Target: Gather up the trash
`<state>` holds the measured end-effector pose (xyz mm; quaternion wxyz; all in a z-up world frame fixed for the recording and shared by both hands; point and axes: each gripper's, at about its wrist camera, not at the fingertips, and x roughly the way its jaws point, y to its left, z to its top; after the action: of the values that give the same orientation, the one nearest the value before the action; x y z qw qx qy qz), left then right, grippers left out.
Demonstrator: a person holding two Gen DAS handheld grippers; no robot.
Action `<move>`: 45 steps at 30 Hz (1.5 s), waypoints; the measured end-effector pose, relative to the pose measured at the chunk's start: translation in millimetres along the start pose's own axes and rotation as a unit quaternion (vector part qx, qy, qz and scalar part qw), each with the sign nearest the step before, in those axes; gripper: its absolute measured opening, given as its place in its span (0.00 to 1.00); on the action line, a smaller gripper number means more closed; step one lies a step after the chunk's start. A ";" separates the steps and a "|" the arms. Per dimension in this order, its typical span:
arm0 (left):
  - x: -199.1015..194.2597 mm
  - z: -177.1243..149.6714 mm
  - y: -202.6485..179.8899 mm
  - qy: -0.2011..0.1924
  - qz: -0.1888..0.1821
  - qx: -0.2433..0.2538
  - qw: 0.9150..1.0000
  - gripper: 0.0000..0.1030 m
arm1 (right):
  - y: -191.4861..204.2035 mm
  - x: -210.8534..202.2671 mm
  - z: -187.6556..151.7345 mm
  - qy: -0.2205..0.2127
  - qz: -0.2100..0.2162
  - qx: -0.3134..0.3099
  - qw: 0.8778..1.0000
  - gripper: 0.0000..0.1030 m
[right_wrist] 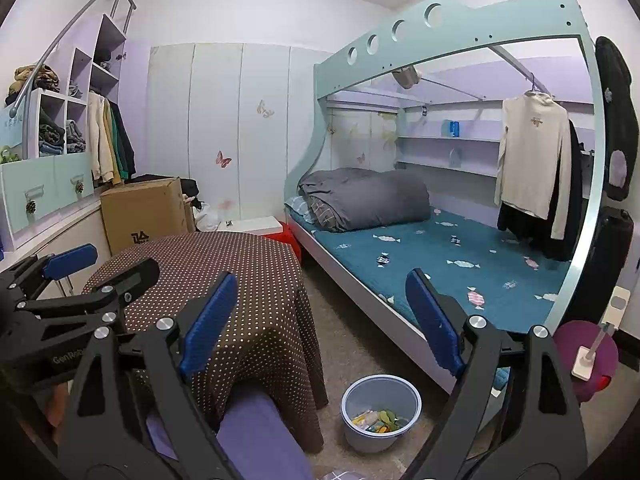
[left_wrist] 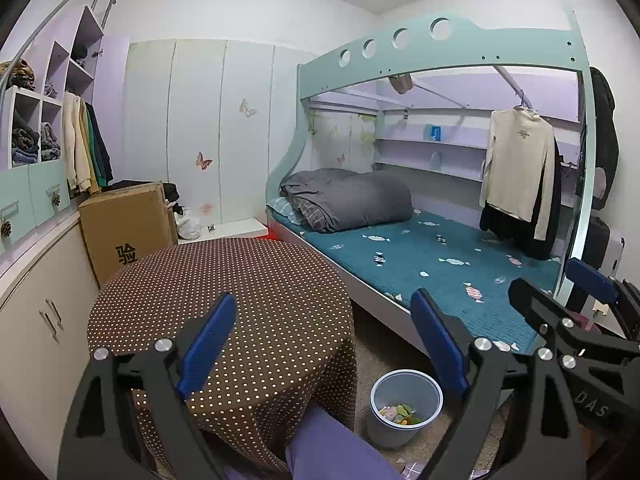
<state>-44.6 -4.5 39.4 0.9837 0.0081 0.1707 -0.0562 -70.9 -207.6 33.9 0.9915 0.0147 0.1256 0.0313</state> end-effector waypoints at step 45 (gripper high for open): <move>1.5 -5.2 -15.1 0.003 0.016 -0.004 1.000 0.86 | -6.9 5.2 -8.8 0.010 0.007 0.008 1.000 0.82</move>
<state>-46.6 -19.5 34.0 0.9839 0.0067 0.1739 -0.0401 -67.6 -213.9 23.7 0.9898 0.0230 0.1357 0.0376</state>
